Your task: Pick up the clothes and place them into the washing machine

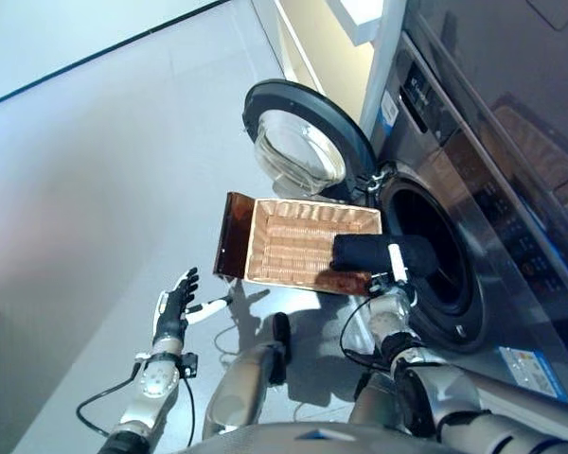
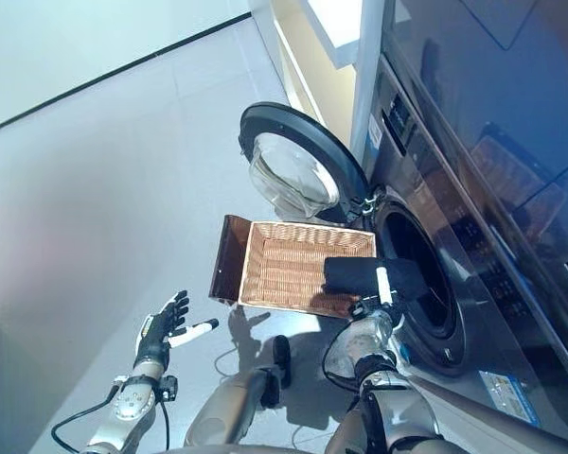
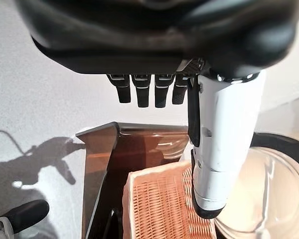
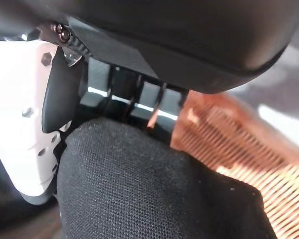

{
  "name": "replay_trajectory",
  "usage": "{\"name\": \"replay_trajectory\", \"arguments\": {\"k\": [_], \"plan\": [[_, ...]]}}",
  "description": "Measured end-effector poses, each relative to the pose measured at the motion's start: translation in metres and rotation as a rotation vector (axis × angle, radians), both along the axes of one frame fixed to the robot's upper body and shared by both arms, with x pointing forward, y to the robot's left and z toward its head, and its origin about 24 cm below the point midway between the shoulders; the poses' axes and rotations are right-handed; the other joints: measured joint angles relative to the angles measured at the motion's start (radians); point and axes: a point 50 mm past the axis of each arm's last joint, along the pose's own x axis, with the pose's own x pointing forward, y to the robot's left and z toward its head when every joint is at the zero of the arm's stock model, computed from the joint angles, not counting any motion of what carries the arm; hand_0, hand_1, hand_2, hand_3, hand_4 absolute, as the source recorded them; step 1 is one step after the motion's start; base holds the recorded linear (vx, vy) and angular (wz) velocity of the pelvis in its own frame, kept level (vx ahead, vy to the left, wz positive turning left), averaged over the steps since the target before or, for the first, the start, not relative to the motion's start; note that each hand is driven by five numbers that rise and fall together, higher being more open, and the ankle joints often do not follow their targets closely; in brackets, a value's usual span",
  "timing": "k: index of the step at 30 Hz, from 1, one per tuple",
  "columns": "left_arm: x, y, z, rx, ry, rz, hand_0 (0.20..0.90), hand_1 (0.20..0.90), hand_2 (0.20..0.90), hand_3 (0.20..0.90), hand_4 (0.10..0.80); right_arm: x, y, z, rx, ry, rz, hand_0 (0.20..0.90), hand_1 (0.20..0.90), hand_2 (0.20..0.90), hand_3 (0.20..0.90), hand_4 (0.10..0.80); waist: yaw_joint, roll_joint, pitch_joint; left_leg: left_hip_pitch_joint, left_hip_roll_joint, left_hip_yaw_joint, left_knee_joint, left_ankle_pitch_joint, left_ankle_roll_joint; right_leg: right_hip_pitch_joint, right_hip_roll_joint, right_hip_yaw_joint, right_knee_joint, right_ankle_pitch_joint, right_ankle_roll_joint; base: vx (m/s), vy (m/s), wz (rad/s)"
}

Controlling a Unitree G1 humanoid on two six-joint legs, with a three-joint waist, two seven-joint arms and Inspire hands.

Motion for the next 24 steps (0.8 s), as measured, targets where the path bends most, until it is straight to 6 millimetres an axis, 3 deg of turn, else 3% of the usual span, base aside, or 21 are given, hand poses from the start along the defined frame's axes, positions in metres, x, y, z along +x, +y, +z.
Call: {"name": "replay_trajectory", "arguments": {"k": [7,11,13,17,19,22,24], "plan": [[-0.002,-0.020,-0.004,-0.034,0.009,-0.063,0.900,0.900,0.900,0.900,0.800,0.003,-0.012,0.014,-0.020,-0.088,-0.118,0.200,0.200,0.200,0.200,0.300,-0.020,0.087,-0.011,0.015,-0.029,0.012,-0.061,0.026,0.007,-0.021,-0.022,0.012,-0.001,0.005,0.009,0.031,0.037,-0.02],[-0.002,-0.024,-0.003,-0.047,0.000,-0.076,0.900,0.900,0.900,0.900,0.800,0.003,-0.012,0.014,-0.020,-0.082,-0.126,0.200,0.200,0.200,0.200,0.300,-0.022,0.108,-0.007,0.011,-0.028,0.024,-0.059,0.029,0.010,-0.039,-0.020,0.029,0.008,0.005,0.010,-0.055,-0.021,-0.09],[0.001,-0.027,0.000,-0.053,-0.022,-0.085,0.900,0.900,0.900,0.900,0.800,0.005,-0.012,0.018,-0.027,-0.095,-0.135,0.200,0.200,0.200,0.200,0.300,-0.024,0.112,-0.004,-0.015,-0.025,0.027,-0.033,0.027,0.011,-0.083,-0.020,0.050,0.054,-0.009,0.014,-0.123,-0.067,-0.10],[0.019,-0.030,0.015,-0.045,-0.111,-0.079,0.900,0.900,0.900,0.900,0.800,0.015,-0.007,0.034,-0.042,-0.164,-0.131,0.200,0.200,0.200,0.200,0.300,-0.050,0.109,0.065,-0.107,0.009,0.008,0.167,-0.054,0.009,-0.201,-0.019,0.094,0.295,-0.114,-0.001,0.042,-0.038,-0.01],[0.019,-0.029,0.017,-0.034,-0.124,-0.069,0.900,0.900,0.900,0.900,0.800,0.017,-0.002,0.036,-0.038,-0.178,-0.121,0.200,0.200,0.200,0.200,0.300,-0.060,0.088,0.087,-0.145,0.026,0.012,0.264,-0.105,-0.005,-0.259,-0.013,0.122,0.398,-0.169,-0.007,0.000,-0.021,-0.15],[0.018,-0.030,0.018,-0.029,-0.131,-0.069,0.900,0.900,0.900,0.900,0.800,0.022,-0.001,0.045,-0.048,-0.220,-0.125,0.200,0.200,0.200,0.200,0.300,-0.076,0.081,0.105,-0.206,0.048,0.001,0.341,-0.135,0.002,-0.321,0.005,0.148,0.454,-0.186,-0.007,-0.002,-0.024,-0.22],[0.020,-0.029,0.021,-0.013,-0.145,-0.063,0.900,0.900,0.900,0.900,0.800,0.021,-0.001,0.045,-0.049,-0.222,-0.138,0.200,0.200,0.200,0.200,0.300,-0.078,0.067,0.121,-0.222,0.059,0.002,0.375,-0.141,0.001,-0.349,0.018,0.163,0.525,-0.203,-0.028,0.009,-0.035,-0.11]]}}
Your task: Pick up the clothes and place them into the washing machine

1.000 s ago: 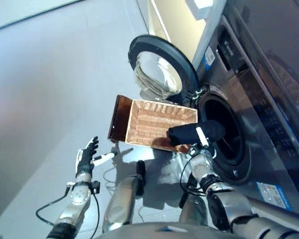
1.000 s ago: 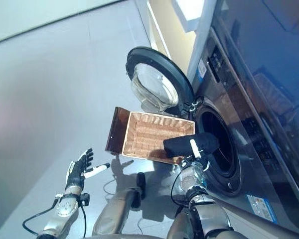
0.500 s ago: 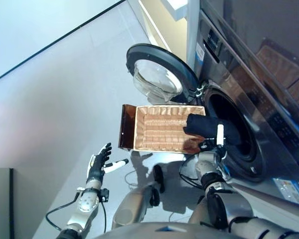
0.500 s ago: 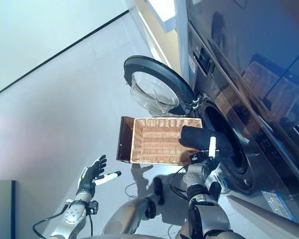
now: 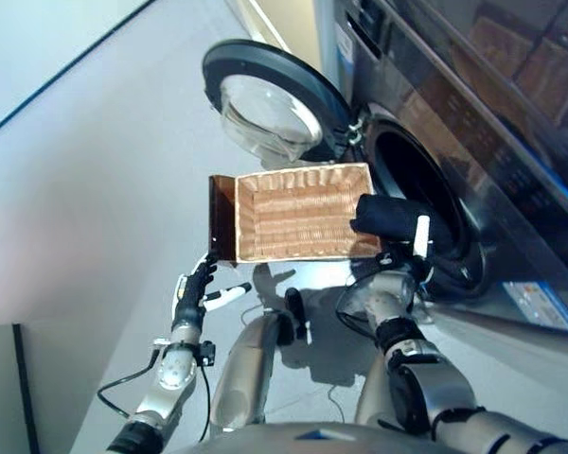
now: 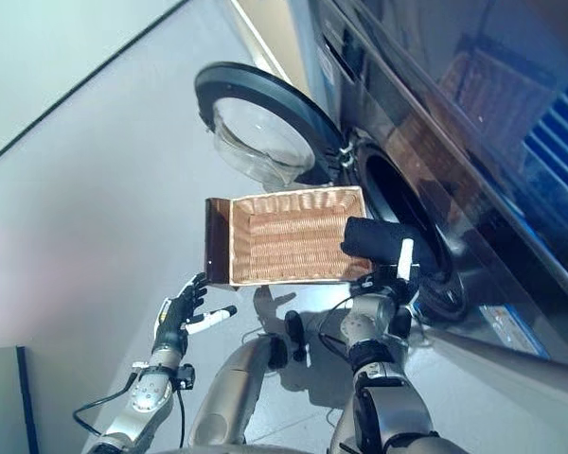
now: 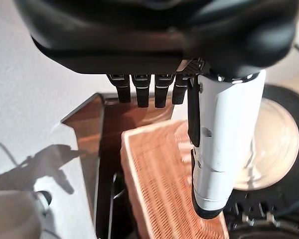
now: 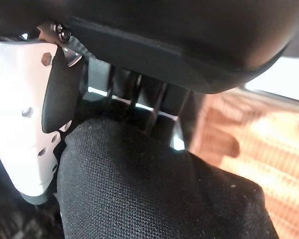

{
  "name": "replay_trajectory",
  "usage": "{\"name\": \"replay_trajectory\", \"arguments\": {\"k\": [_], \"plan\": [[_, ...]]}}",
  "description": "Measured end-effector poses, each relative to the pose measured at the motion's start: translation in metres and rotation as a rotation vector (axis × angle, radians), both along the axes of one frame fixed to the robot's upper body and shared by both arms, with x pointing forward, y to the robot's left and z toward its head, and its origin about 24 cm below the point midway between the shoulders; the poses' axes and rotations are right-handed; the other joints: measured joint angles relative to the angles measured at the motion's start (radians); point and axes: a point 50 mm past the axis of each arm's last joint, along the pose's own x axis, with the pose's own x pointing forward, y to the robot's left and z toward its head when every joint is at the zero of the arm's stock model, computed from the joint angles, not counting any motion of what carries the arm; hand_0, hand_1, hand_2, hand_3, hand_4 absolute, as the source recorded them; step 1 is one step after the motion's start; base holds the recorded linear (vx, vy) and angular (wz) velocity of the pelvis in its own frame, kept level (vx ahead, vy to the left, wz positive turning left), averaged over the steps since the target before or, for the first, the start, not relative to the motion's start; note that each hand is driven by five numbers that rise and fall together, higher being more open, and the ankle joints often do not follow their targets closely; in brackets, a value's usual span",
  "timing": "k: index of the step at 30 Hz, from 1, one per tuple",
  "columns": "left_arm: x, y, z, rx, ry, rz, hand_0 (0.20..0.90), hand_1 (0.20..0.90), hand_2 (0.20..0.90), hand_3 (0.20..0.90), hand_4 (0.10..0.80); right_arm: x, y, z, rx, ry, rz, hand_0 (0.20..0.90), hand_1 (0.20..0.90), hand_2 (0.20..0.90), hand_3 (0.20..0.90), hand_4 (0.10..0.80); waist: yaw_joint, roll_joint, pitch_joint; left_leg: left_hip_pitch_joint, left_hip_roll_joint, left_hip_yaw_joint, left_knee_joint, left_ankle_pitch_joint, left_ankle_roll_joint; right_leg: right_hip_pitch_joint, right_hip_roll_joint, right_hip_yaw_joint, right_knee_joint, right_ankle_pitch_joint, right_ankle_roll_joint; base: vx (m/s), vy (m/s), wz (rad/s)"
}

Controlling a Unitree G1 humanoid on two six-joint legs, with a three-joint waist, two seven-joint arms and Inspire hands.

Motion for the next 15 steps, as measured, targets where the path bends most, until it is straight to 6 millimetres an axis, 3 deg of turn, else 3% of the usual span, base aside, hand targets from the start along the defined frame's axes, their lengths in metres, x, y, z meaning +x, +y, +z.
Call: {"name": "replay_trajectory", "arguments": {"k": [8,10,12,15], "plan": [[-0.007,0.007,-0.002,0.001,0.005,0.067,0.900,0.900,0.900,0.900,0.800,0.005,0.014,0.002,-0.002,-0.012,0.049,0.200,0.200,0.200,0.200,0.300,0.006,-0.004,0.005,-0.032,0.012,-0.036,0.011,0.000,-0.015,-0.030,0.024,-0.005,0.017,-0.018,-0.004,0.011,-0.011,0.01],[-0.008,0.009,-0.001,0.000,0.004,0.075,0.900,0.900,0.900,0.900,0.800,0.005,0.016,0.003,0.006,-0.015,0.044,0.200,0.200,0.200,0.200,0.300,0.004,-0.004,0.005,-0.039,0.014,-0.037,0.012,0.004,-0.021,-0.041,0.024,-0.003,0.057,-0.040,-0.027,-0.007,-0.013,0.24],[-0.010,0.011,-0.001,-0.002,0.003,0.085,0.900,0.900,0.900,0.900,0.800,0.010,0.014,0.009,0.015,-0.034,0.034,0.200,0.200,0.200,0.200,0.300,0.011,-0.004,0.005,-0.048,0.015,-0.037,-0.005,0.008,-0.029,-0.054,0.023,-0.001,0.056,-0.041,-0.026,-0.030,-0.020,0.17],[-0.016,0.013,0.001,-0.007,-0.005,0.092,0.900,0.900,0.900,0.900,0.800,0.027,-0.003,0.037,0.043,-0.109,-0.049,0.200,0.200,0.200,0.200,0.300,0.035,0.014,0.001,-0.045,0.015,-0.050,-0.065,0.025,-0.051,-0.055,0.036,-0.012,0.027,-0.039,-0.032,-0.032,-0.015,0.08]]}}
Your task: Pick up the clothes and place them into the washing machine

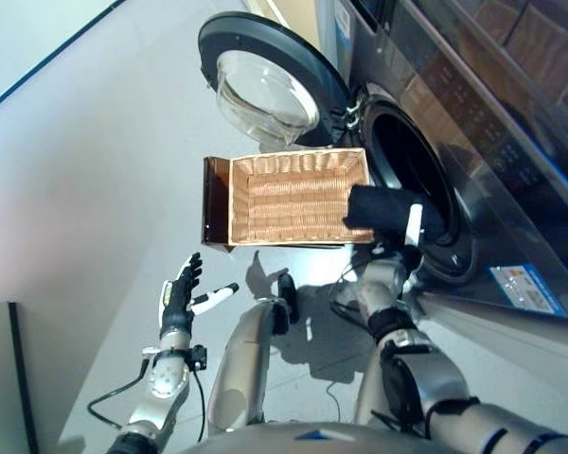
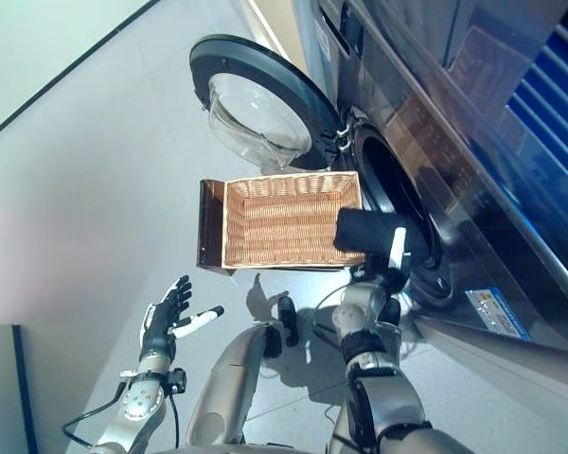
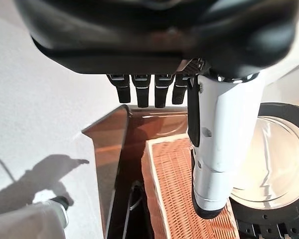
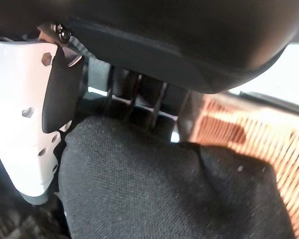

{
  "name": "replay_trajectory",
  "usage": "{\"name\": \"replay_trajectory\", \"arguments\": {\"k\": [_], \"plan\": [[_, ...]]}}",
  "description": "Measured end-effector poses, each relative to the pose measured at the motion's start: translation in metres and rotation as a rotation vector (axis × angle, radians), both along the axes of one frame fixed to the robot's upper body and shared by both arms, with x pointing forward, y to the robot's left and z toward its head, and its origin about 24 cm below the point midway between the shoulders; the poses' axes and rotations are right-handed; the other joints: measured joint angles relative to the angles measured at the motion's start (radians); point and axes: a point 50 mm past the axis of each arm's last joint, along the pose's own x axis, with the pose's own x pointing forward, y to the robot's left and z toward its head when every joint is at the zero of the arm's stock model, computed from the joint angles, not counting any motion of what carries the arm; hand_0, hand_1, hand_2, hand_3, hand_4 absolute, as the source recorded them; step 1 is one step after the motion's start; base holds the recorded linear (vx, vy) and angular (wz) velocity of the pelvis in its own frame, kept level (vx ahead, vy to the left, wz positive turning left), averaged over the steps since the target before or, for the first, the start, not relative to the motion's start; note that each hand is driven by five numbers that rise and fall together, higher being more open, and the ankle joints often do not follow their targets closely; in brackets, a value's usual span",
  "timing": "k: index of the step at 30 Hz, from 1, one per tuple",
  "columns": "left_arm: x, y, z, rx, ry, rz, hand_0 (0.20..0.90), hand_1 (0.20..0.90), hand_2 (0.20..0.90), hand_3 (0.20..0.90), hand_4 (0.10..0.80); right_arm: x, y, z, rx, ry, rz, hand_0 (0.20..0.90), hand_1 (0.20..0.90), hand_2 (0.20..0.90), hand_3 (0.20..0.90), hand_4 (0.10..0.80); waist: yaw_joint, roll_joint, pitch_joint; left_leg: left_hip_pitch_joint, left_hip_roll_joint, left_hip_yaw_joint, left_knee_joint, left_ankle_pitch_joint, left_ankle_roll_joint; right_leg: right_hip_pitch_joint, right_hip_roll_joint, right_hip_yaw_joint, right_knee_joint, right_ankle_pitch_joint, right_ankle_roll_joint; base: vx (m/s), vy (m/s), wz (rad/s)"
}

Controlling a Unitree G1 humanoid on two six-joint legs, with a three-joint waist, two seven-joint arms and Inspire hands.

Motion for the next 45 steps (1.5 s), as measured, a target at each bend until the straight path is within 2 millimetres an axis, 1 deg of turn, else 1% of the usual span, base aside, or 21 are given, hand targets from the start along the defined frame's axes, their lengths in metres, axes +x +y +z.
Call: {"name": "replay_trajectory", "arguments": {"k": [1,2,4,6,7,8,11,13,15,16,21,26,29,30,32,35,36,37,40,42,45], "plan": [[0.001,0.001,0.001,0.004,-0.005,-0.008,0.900,0.900,0.900,0.900,0.800,0.007,-0.010,0.013,0.015,-0.018,-0.042,0.200,0.200,0.200,0.200,0.300,0.008,0.004,-0.002,0.002,-0.004,-0.002,-0.022,0.003,-0.005,-0.002,-0.001,-0.001,-0.005,0.000,0.000,-0.031,-0.014,0.33],[0.001,0.002,0.003,0.007,-0.015,-0.014,0.900,0.900,0.900,0.900,0.800,0.016,-0.028,0.032,0.006,-0.041,-0.095,0.200,0.200,0.200,0.200,0.300,0.017,0.012,-0.006,0.003,-0.016,-0.007,-0.057,0.006,-0.010,-0.007,-0.002,-0.005,-0.017,0.000,-0.001,-0.033,-0.012,0.38],[0.003,0.003,0.007,0.006,-0.036,-0.017,0.900,0.900,0.900,0.900,0.800,0.024,-0.058,0.062,-0.062,-0.084,-0.153,0.200,0.200,0.200,0.200,0.300,0.037,0.029,-0.011,0.004,-0.035,-0.015,-0.098,0.017,-0.024,-0.011,-0.016,-0.010,-0.025,0.000,-0.001,-0.023,-0.003,0.35],[0.006,0.003,0.013,0.008,-0.066,-0.031,0.900,0.900,0.900,0.900,0.800,0.023,-0.102,0.101,-0.103,-0.099,-0.272,0.200,0.200,0.200,0.200,0.300,0.065,0.060,-0.017,0.015,-0.067,-0.041,-0.137,0.030,-0.029,-0.011,-0.042,-0.015,-0.014,0.000,-0.002,-0.024,-0.012,0.41],[0.006,0.004,0.015,0.015,-0.071,-0.033,0.900,0.900,0.900,0.900,0.800,0.020,-0.103,0.095,-0.126,-0.068,-0.297,0.771,0.771,0.771,0.771,0.708,0.073,0.068,-0.024,0.027,-0.076,-0.041,-0.157,0.032,-0.029,-0.008,-0.053,-0.017,-0.013,-0.002,-0.003,-0.031,-0.012,0.42],[0.008,0.009,0.019,0.035,-0.084,-0.042,0.900,0.900,0.900,0.900,0.800,0.018,-0.115,0.097,-0.116,-0.010,-0.294,0.900,0.900,0.900,0.900,0.800,0.090,0.084,-0.035,0.035,-0.092,-0.044,-0.182,0.032,-0.030,-0.007,-0.064,-0.018,-0.009,-0.002,-0.004,-0.002,0.006,0.38],[0.012,0.012,0.023,0.048,-0.105,-0.040,0.900,0.900,0.900,0.900,0.800,0.013,-0.140,0.119,-0.173,-0.002,-0.311,0.900,0.900,0.900,0.900,0.800,0.108,0.121,-0.061,0.040,-0.114,-0.053,-0.207,0.039,-0.033,-0.006,-0.090,-0.022,-0.007,-0.003,-0.004,0.042,0.028,0.33],[0.012,0.013,0.023,0.052,-0.103,-0.039,0.900,0.900,0.900,0.900,0.800,0.013,-0.142,0.120,-0.200,0.013,-0.298,0.900,0.900,0.900,0.900,0.800,0.110,0.128,-0.060,0.060,-0.127,-0.066,-0.213,0.051,-0.029,0.009,-0.093,-0.021,0.000,-0.006,0.002,0.063,0.050,0.03],[0.013,0.012,0.023,0.051,-0.103,-0.046,0.900,0.900,0.900,0.900,0.800,0.013,-0.141,0.115,-0.206,0.047,-0.280,0.900,0.900,0.900,0.900,0.800,0.107,0.129,-0.060,0.085,-0.138,-0.069,-0.225,0.065,-0.018,0.022,-0.094,-0.015,-0.006,-0.008,0.004,-0.016,0.063,-0.20],[0.013,0.012,0.024,0.051,-0.103,-0.047,0.900,0.900,0.900,0.900,0.800,0.013,-0.141,0.109,-0.204,0.080,-0.262,0.900,0.900,0.900,0.900,0.800,0.109,0.131,-0.060,0.109,-0.139,-0.067,-0.242,0.082,-0.003,0.042,-0.094,-0.016,-0.012,-0.008,0.009,-0.085,0.095,-0.22],[0.014,0.008,0.025,0.031,-0.111,-0.072,0.900,0.900,0.900,0.900,0.800,0.016,-0.133,0.100,-0.207,0.112,-0.229,0.900,0.900,0.900,0.900,0.800,0.105,0.141,-0.063,0.161,-0.138,-0.051,-0.268,0.171,0.026,0.075,-0.093,-0.014,-0.029,-0.007,0.025,-0.008,0.077,-0.26],[0.016,0.005,0.028,0.018,-0.124,-0.097,0.900,0.900,0.900,0.900,0.800,0.012,-0.133,0.090,-0.209,0.138,-0.228,0.900,0.900,0.900,0.900,0.800,0.096,0.145,-0.066,0.198,-0.144,-0.041,-0.280,0.177,0.031,0.112,-0.102,-0.018,-0.035,-0.003,0.038,0.002,0.015,-0.02],[0.016,0.003,0.027,0.000,-0.119,-0.091,0.900,0.900,0.900,0.900,0.800,0.011,-0.132,0.085,-0.225,0.142,-0.212,0.900,0.900,0.900,0.900,0.800,0.096,0.146,-0.066,0.209,-0.144,-0.043,-0.280,0.176,0.031,0.118,-0.103,-0.018,-0.029,-0.012,0.036,0.011,0.007,0.01],[0.016,0.002,0.025,-0.009,-0.112,-0.094,0.900,0.900,0.900,0.900,0.800,0.012,-0.129,0.082,-0.220,0.153,-0.195,0.900,0.900,0.900,0.900,0.800,0.095,0.148,-0.069,0.211,-0.143,-0.048,-0.278,0.173,0.027,0.124,-0.101,-0.021,-0.029,-0.021,0.028,0.050,0.027,0.04],[0.014,0.001,0.018,-0.017,-0.081,-0.089,0.900,0.900,0.900,0.900,0.800,0.011,-0.129,0.076,-0.224,0.167,-0.169,0.900,0.900,0.900,0.900,0.800,0.096,0.152,-0.071,0.225,-0.137,-0.051,-0.280,0.172,0.026,0.140,-0.097,-0.026,-0.031,-0.022,0.026,0.064,0.021,-0.01],[0.009,-0.002,0.010,-0.028,-0.043,-0.081,0.900,0.900,0.900,0.900,0.800,0.008,-0.119,0.057,-0.225,0.217,-0.127,0.900,0.900,0.900,0.900,0.800,0.086,0.148,-0.071,0.250,-0.133,-0.055,-0.278,0.163,0.024,0.171,-0.090,-0.029,-0.036,-0.028,0.026,0.084,0.006,-0.04],[0.006,-0.004,0.004,-0.036,-0.018,-0.070,0.900,0.900,0.900,0.900,0.800,0.005,-0.112,0.043,-0.258,0.236,-0.091,0.900,0.900,0.900,0.900,0.800,0.079,0.144,-0.069,0.265,-0.127,-0.058,-0.278,0.161,0.024,0.196,-0.086,-0.037,-0.047,-0.028,0.027,0.096,-0.009,-0.10],[-0.001,-0.004,-0.008,-0.035,0.046,-0.059,0.900,0.900,0.900,0.900,0.800,-0.003,-0.096,0.016,-0.250,0.267,-0.030,0.900,0.900,0.900,0.900,0.800,0.068,0.126,-0.080,0.292,-0.116,-0.059,-0.276,0.149,0.020,0.232,-0.075,-0.044,-0.066,-0.025,0.032,0.101,-0.021,-0.19],[-0.019,0.000,-0.031,-0.019,0.168,-0.045,0.900,0.900,0.900,0.900,0.800,-0.025,-0.051,-0.043,-0.196,0.401,0.108,0.900,0.900,0.900,0.900,0.800,0.047,0.049,-0.134,0.324,-0.097,-0.050,-0.281,0.129,0.006,0.269,-0.053,-0.047,-0.097,-0.026,0.031,0.106,-0.043,-0.24],[-0.031,0.001,-0.050,-0.006,0.285,-0.036,0.900,0.900,0.900,0.900,0.800,-0.044,-0.037,-0.070,-0.162,0.468,0.158,0.900,0.900,0.900,0.900,0.800,0.035,0.007,-0.155,0.358,-0.083,-0.039,-0.292,0.117,0.001,0.308,-0.038,-0.049,-0.134,-0.019,0.032,0.111,-0.045,-0.28],[-0.046,-0.003,-0.066,-0.014,0.388,-0.017,0.900,0.900,0.900,0.900,0.800,-0.062,-0.027,-0.090,-0.150,0.523,0.201,0.900,0.900,0.900,0.900,0.800,0.001,-0.024,-0.172,0.389,-0.080,-0.036,-0.316,0.117,0.000,0.348,-0.031,-0.054,-0.181,0.000,0.036,0.102,-0.048,-0.15]]}}
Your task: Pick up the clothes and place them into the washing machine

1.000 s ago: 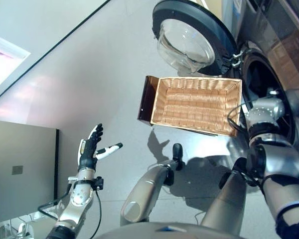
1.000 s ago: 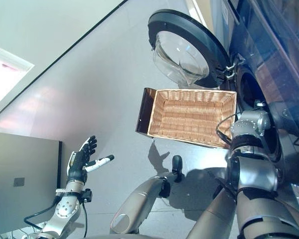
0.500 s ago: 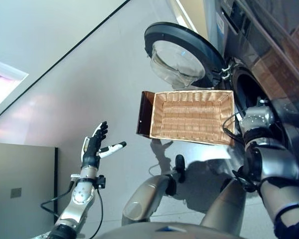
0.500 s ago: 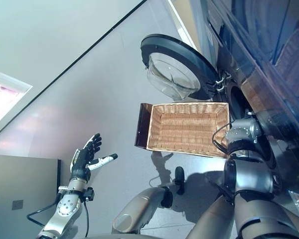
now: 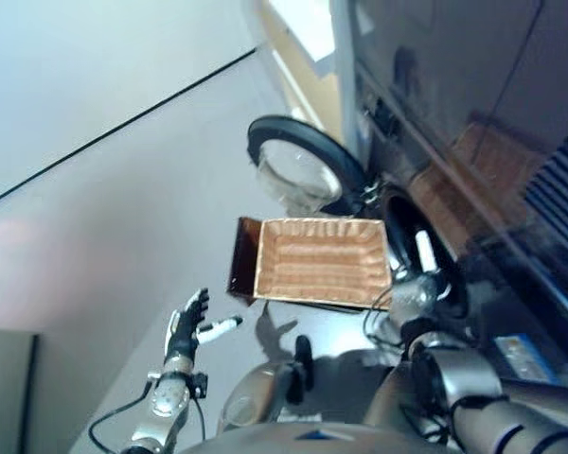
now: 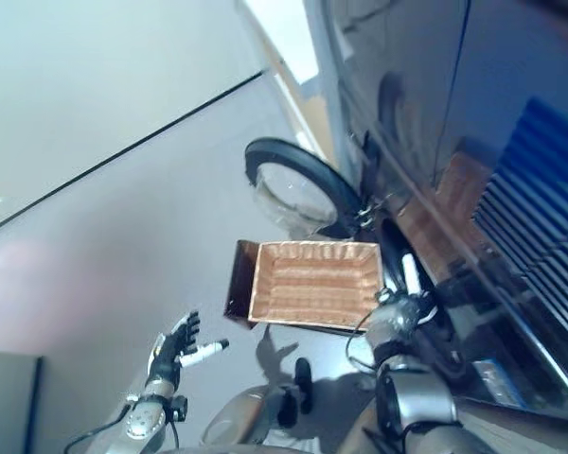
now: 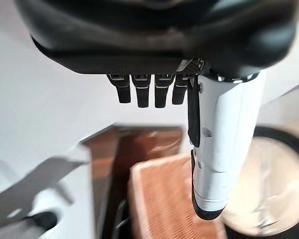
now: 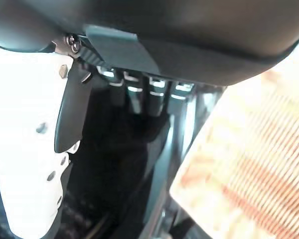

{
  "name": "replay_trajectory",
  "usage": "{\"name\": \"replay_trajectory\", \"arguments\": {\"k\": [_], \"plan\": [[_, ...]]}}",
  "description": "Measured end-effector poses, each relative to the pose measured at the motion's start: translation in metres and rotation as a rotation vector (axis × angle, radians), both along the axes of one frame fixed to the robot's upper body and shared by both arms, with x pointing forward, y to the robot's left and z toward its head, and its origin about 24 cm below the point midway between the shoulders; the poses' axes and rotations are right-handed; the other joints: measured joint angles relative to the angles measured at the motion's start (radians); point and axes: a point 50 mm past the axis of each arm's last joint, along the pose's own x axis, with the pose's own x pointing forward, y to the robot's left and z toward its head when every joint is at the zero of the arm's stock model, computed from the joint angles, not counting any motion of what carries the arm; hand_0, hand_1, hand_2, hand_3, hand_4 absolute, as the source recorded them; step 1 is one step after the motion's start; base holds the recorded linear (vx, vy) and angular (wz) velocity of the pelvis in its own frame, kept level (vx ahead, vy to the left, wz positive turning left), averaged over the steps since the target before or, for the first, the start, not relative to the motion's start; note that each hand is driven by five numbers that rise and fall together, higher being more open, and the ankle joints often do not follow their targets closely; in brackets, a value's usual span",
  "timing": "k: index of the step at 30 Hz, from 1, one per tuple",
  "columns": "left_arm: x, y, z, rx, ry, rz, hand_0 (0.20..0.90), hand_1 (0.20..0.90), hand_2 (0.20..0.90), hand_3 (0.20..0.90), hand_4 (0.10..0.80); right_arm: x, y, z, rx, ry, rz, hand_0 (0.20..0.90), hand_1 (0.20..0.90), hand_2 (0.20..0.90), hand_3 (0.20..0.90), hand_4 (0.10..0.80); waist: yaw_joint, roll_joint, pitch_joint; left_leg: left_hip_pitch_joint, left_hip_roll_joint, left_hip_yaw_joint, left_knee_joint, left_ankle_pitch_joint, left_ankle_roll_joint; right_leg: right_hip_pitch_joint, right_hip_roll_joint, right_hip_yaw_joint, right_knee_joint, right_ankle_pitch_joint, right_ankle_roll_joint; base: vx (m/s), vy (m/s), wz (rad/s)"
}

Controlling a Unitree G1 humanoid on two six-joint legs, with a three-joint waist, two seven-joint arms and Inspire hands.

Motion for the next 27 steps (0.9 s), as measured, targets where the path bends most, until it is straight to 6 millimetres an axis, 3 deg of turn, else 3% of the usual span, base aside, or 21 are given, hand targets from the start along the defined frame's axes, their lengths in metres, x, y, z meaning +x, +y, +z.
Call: {"name": "replay_trajectory", "arguments": {"k": [4,8,12,15,20,22,23,27], "plan": [[-0.019,-0.009,-0.018,-0.005,0.122,0.007,0.900,0.900,0.900,0.900,0.800,-0.033,-0.002,-0.026,-0.018,0.089,0.073,0.900,0.900,0.900,0.900,0.800,-0.019,-0.011,-0.042,0.069,0.007,-0.001,-0.055,0.000,0.002,0.094,0.009,-0.031,-0.100,0.031,0.011,0.087,-0.075,-0.07],[-0.035,0.000,-0.029,0.035,0.217,0.029,0.900,0.900,0.900,0.900,0.800,-0.056,0.006,-0.046,-0.003,0.199,0.163,0.900,0.900,0.900,0.900,0.800,-0.032,-0.059,-0.092,0.119,0.015,-0.001,-0.093,0.013,-0.003,0.145,0.018,-0.045,-0.140,0.052,0.007,0.055,-0.088,-0.02],[-0.055,0.010,-0.041,0.081,0.343,0.044,0.900,0.900,0.900,0.900,0.800,-0.102,0.007,-0.072,-0.054,0.383,0.363,0.900,0.900,0.900,0.900,0.800,-0.036,-0.098,-0.156,0.209,0.026,0.021,-0.147,0.022,-0.008,0.228,0.038,-0.048,-0.203,0.060,0.011,0.052,-0.097,-0.12],[-0.070,0.018,-0.045,0.087,0.412,0.079,0.900,0.900,0.900,0.900,0.800,-0.132,0.012,-0.086,-0.026,0.459,0.431,0.900,0.900,0.900,0.900,0.800,-0.047,-0.130,-0.209,0.236,0.031,0.036,-0.178,0.025,-0.007,0.242,0.044,-0.048,-0.224,0.065,0.013,0.000,-0.102,-0.15],[-0.087,0.024,-0.050,0.080,0.504,0.089,0.900,0.900,0.900,0.900,0.800,-0.179,0.005,-0.099,-0.029,0.605,0.489,0.900,0.900,0.900,0.900,0.800,-0.066,-0.148,-0.245,0.288,0.030,0.050,-0.204,0.019,-0.006,0.291,0.051,-0.044,-0.260,0.074,0.018,-0.043,-0.101,-0.11],[-0.092,0.025,-0.051,0.082,0.532,0.066,0.900,0.900,0.900,0.900,0.800,-0.197,0.001,-0.103,-0.083,0.715,0.595,0.900,0.900,0.900,0.900,0.800,-0.074,-0.150,-0.251,0.308,0.032,0.060,-0.217,0.021,-0.008,0.310,0.052,-0.042,-0.282,0.087,0.018,-0.004,-0.061,-0.17],[-0.096,0.025,-0.052,0.091,0.549,0.054,0.900,0.900,0.900,0.900,0.800,-0.215,-0.003,-0.105,-0.148,0.822,0.711,0.900,0.900,0.900,0.900,0.800,-0.075,-0.149,-0.263,0.319,0.033,0.063,-0.233,0.017,-0.003,0.327,0.052,-0.043,-0.303,0.093,0.021,-0.003,-0.062,-0.14],[-0.108,0.026,-0.053,0.099,0.592,0.058,0.900,0.900,0.900,0.900,0.800,-0.251,-0.010,-0.106,-0.353,1.053,1.077,0.900,0.900,0.900,0.900,0.800,-0.088,-0.151,-0.279,0.350,0.035,0.075,-0.248,0.017,-0.003,0.362,0.056,-0.041,-0.343,0.117,0.023,-0.014,-0.076,-0.13]]}}
